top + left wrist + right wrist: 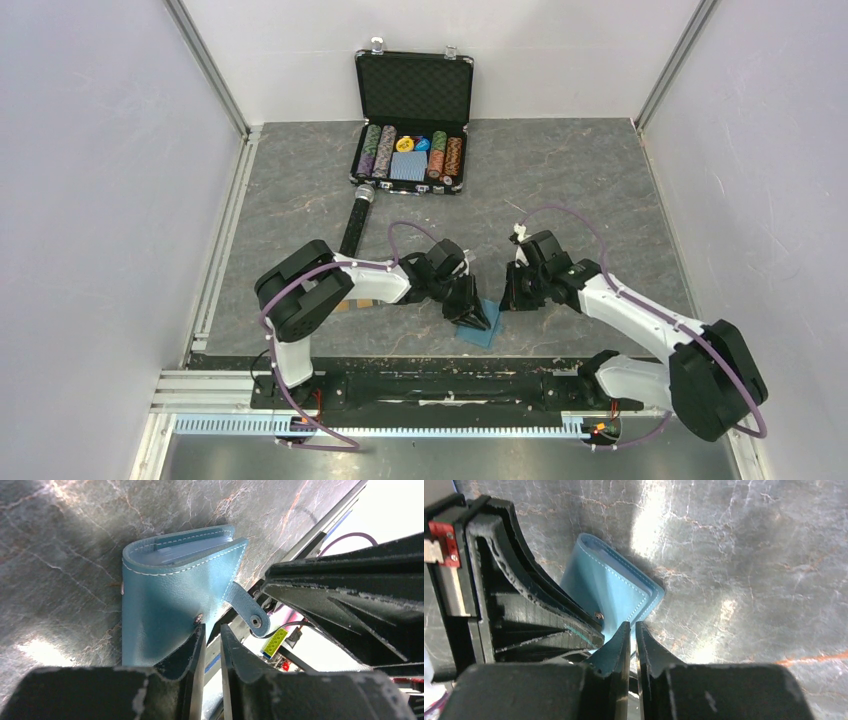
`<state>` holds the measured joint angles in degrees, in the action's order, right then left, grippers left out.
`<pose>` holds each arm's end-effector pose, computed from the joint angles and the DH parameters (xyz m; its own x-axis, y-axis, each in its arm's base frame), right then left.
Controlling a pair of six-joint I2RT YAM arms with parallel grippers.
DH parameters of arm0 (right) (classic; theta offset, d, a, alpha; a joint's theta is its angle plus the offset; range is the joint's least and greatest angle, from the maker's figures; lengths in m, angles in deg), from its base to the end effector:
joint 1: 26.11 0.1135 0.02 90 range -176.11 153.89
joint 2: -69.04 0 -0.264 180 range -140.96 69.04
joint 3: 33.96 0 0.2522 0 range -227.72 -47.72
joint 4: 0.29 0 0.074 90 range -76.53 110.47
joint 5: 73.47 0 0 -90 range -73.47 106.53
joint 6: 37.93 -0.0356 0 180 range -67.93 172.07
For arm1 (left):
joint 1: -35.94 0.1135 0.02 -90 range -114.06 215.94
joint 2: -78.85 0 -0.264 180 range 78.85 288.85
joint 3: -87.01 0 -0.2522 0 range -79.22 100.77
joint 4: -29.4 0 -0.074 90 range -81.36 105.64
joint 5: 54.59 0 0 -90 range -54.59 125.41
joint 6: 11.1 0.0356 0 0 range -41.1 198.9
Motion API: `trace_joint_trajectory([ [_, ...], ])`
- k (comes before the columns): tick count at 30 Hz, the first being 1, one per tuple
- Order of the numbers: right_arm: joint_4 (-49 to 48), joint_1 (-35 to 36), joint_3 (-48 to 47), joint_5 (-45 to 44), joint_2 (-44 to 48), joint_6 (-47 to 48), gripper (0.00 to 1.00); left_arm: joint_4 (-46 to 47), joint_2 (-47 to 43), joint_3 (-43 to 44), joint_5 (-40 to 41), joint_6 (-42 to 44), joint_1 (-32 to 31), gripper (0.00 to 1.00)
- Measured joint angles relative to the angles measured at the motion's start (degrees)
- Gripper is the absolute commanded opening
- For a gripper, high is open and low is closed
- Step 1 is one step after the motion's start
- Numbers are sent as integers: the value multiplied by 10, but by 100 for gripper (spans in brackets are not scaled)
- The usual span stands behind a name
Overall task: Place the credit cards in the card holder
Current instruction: Close the card holder at the center of the board.
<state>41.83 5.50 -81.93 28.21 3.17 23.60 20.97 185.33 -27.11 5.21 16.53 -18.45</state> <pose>0.1721 0.1144 0.1826 -0.9342 -0.0268 -0.3557 -0.1753 0.9030 0.3924 0.1922 -0.2991 0.1234 -0.9966 0.0764 0.0324 0.0254 0.6529 -0.7570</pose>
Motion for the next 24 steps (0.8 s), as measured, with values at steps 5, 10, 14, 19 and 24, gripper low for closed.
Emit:
trace_joint_trajectory([
  [5,-49,-25,0,45,-46,0,9,0,0,0,0,0,0,29],
  [10,-95,-31,12,61,-87,2,8,0,-6,0,1,1,0,40],
  [14,-112,-35,22,62,-90,3,7,-6,-31,0,15,7,0,42],
  [19,-121,-35,28,62,-86,7,7,-4,-60,0,27,14,-2,42],
  [24,-123,-35,30,62,-84,7,7,-40,-59,18,41,36,-15,42],
])
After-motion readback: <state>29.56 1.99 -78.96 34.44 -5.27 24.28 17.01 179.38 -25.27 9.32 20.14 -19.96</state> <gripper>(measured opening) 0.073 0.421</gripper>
